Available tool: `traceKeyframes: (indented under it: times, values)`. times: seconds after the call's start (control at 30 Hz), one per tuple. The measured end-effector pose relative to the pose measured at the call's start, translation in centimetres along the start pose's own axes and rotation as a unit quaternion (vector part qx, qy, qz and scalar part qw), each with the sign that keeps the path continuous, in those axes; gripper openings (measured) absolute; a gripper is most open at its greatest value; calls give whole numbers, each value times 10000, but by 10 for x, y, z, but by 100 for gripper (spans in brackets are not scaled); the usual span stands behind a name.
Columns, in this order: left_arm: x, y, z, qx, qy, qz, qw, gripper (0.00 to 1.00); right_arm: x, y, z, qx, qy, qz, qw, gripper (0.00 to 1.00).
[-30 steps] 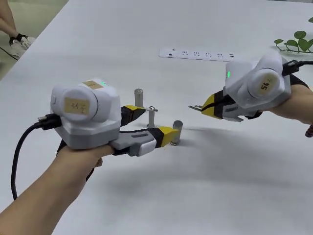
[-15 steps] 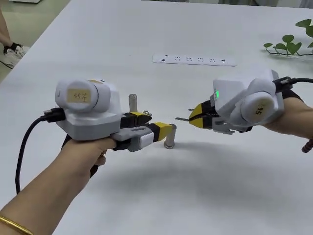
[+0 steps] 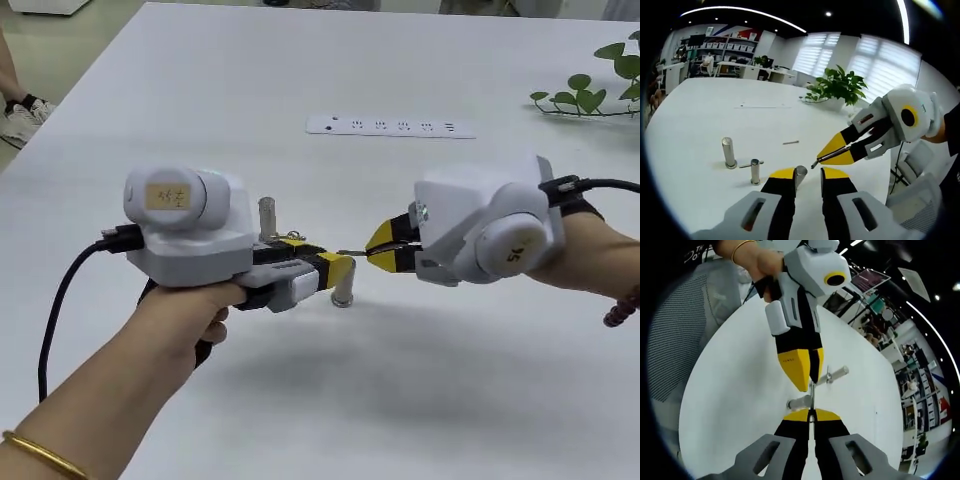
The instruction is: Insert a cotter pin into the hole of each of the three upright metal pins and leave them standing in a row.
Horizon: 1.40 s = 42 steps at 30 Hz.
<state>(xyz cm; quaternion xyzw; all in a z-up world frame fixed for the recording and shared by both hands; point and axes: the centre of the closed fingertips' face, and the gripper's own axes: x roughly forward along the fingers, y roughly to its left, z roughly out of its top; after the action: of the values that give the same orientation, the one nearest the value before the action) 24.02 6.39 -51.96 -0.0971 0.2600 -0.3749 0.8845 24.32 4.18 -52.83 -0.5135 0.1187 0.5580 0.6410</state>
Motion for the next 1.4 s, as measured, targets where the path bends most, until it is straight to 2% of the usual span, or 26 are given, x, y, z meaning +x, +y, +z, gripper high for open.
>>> traceKeyframes:
  times: [0.33,0.43,0.57,0.8,1.1,1.4]
  values:
    - [3,-5,4,-66,-85,-140,9998,6,0,-1,10,-31,-95,-35,9999,0]
    - [4,-6,7,72,-169,-122,9998,4,0,-1,12,-31,-125,-40,9999,0]
    - [4,-7,8,82,-224,-147,9996,2,0,-1,15,-34,-157,-43,9999,0]
    - [4,-8,8,165,-278,-170,9993,1,0,-2,17,-14,-181,-76,9998,0]
    - [4,-8,10,148,-368,-197,9990,0,-1,-3,20,-5,-207,-120,9997,0]
    - [4,-9,9,92,-366,-293,9989,0,-1,-2,20,100,-234,-73,9997,0]
